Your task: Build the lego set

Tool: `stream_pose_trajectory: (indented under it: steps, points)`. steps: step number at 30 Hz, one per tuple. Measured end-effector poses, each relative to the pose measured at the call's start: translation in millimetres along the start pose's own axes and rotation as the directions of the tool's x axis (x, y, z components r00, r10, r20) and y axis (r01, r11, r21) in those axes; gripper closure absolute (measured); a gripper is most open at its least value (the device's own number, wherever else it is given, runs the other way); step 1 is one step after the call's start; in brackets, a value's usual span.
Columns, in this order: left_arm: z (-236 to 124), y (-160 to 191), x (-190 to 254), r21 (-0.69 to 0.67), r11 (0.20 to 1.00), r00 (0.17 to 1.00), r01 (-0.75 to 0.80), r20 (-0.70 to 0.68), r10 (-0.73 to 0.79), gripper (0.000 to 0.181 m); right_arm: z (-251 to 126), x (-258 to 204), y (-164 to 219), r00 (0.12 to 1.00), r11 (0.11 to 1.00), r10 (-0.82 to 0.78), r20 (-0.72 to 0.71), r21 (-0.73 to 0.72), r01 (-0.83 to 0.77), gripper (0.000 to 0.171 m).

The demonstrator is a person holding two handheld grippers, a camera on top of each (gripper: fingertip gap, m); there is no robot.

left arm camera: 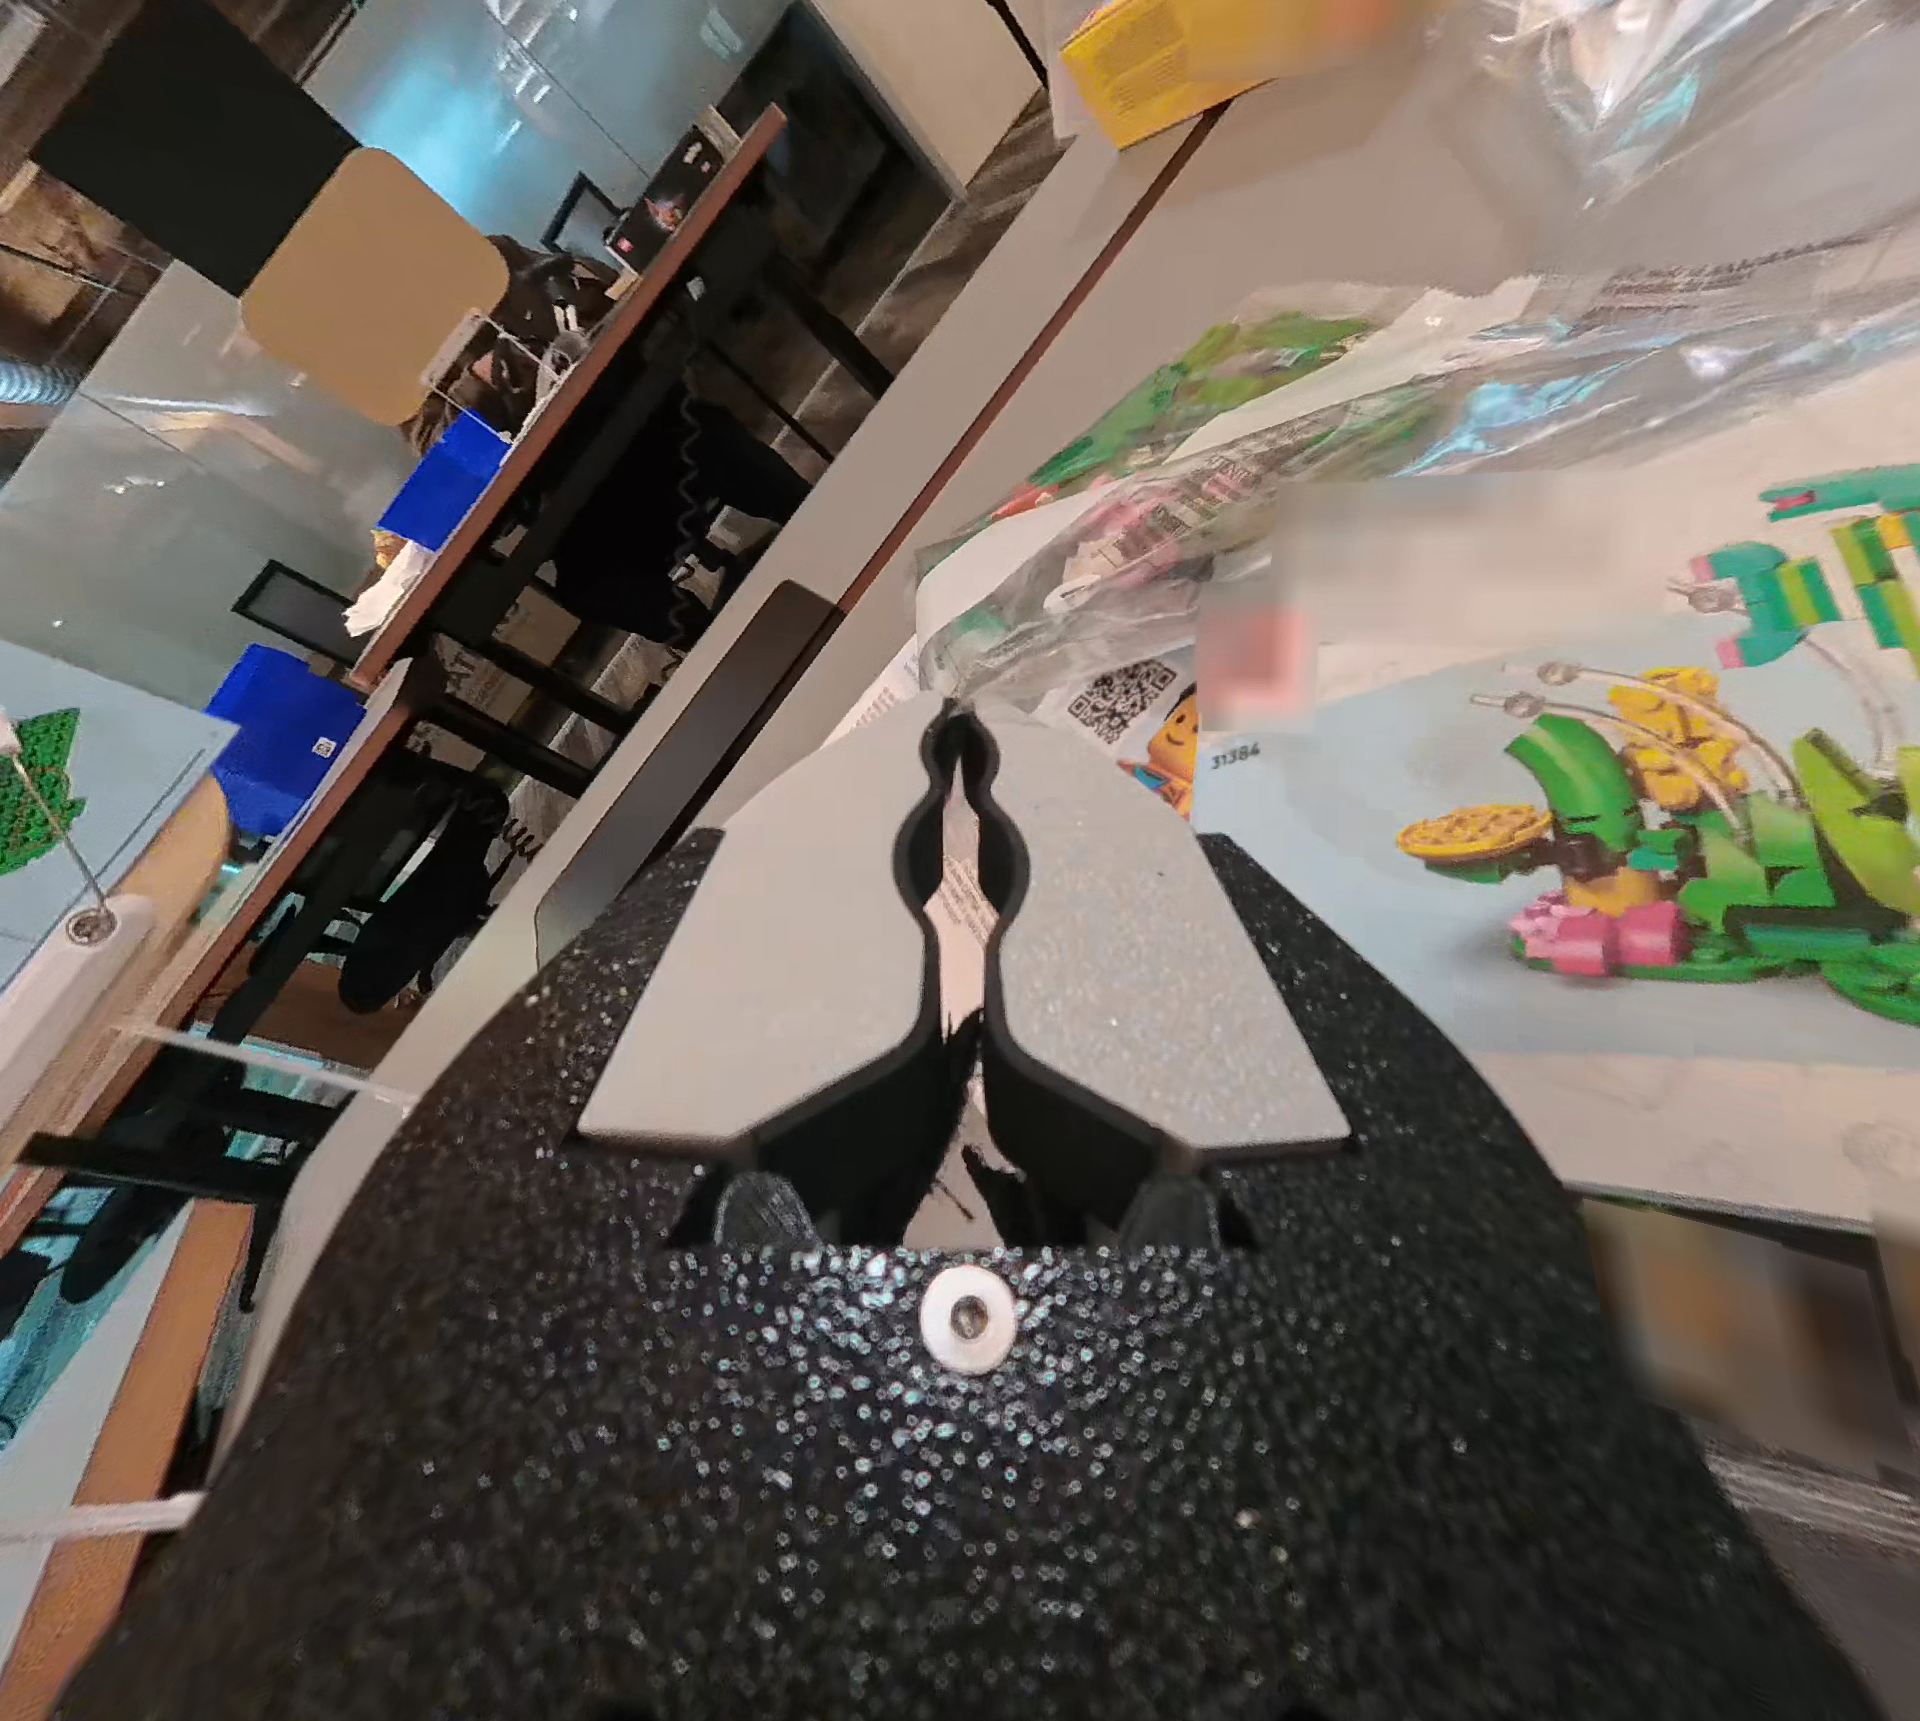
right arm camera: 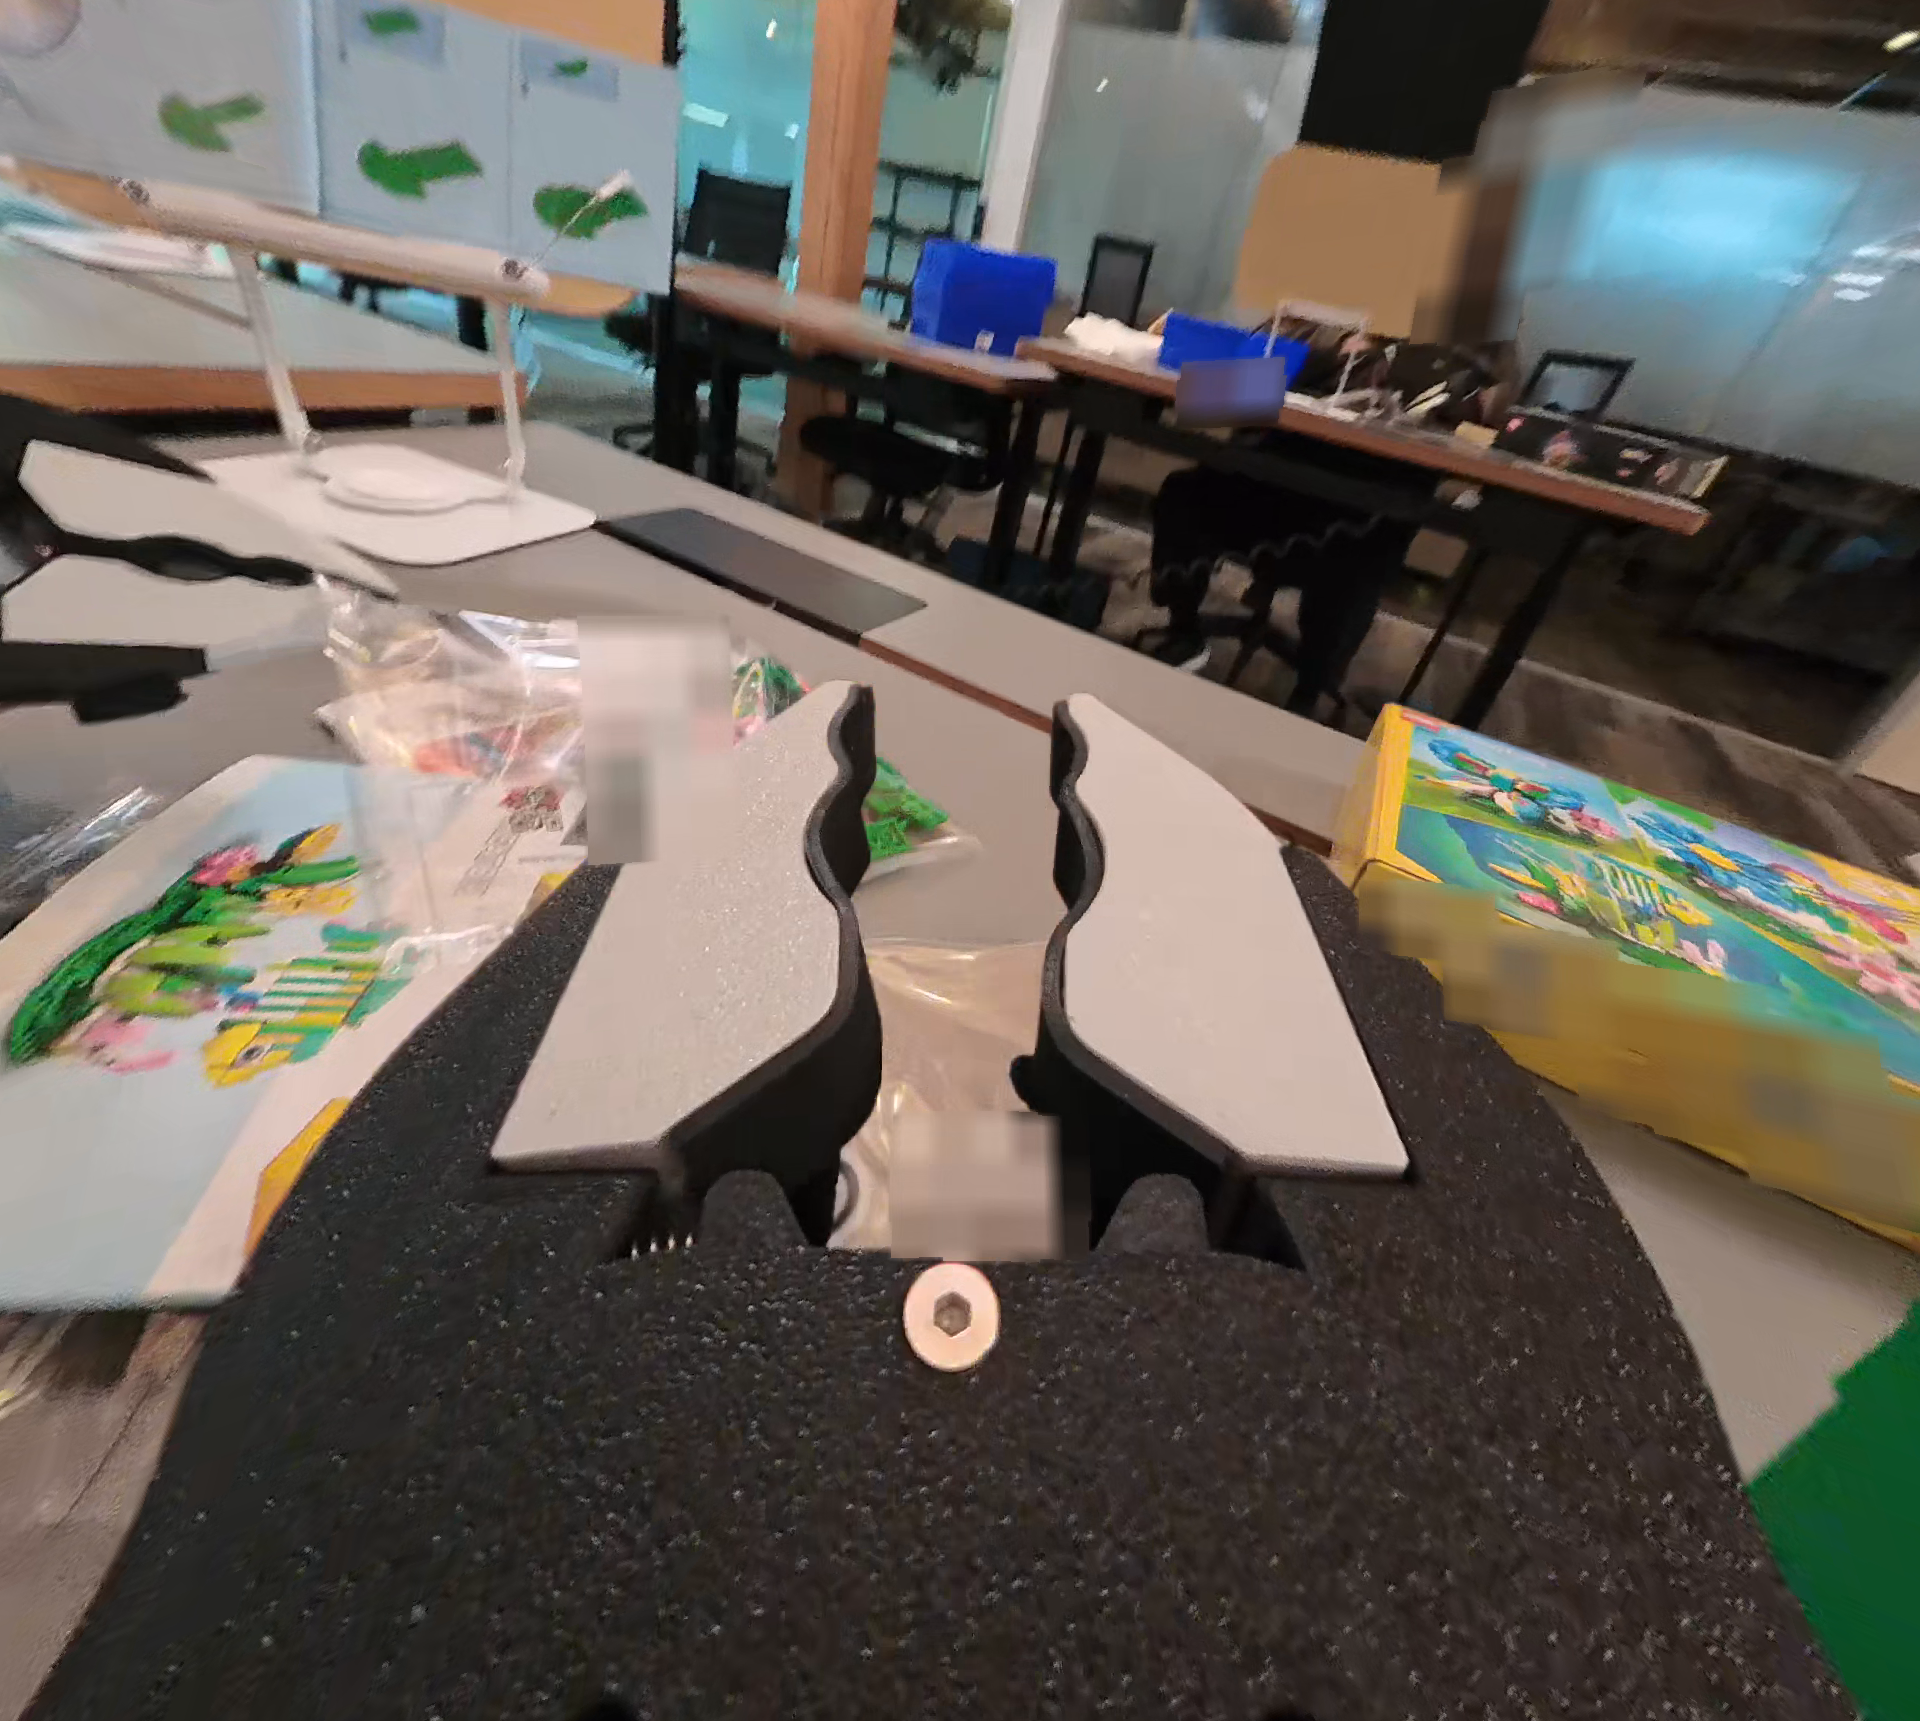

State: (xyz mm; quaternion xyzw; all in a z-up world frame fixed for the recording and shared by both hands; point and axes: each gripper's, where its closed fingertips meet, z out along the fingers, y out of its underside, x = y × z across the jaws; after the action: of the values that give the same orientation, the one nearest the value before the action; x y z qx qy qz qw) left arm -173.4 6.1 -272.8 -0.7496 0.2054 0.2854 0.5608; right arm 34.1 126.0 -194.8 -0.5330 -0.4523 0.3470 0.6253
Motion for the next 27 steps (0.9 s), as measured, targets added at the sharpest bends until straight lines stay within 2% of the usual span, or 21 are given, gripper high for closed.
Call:
stream_pose_trajectory:
  steps: [3,7,15,27]
  points:
    - [1.2,6.6,2.9,0.008,1.000,0.999,-0.029,0.019,0.029,0.181,2.7,-8.3,12.4,0.999,0.998,0.000,-0.037,0.058,0.002,0.140]
    - [2.8,5.0,4.4,0.026,0.999,0.999,-0.039,0.027,0.038,0.181,5.9,-23.6,29.9,0.996,0.996,-0.079,-0.047,0.049,0.081,0.143]
    - [5.2,12.4,3.2,0.023,0.998,0.998,0.056,-0.005,-0.056,0.181,12.3,-48.8,43.1,0.976,0.976,-0.216,-0.021,0.028,0.217,0.148]
    - [5.8,17.3,-2.0,0.028,0.985,0.985,0.169,-0.027,-0.168,0.181,13.6,-49.4,47.8,0.978,0.978,-0.208,-0.007,0.014,0.208,0.150]
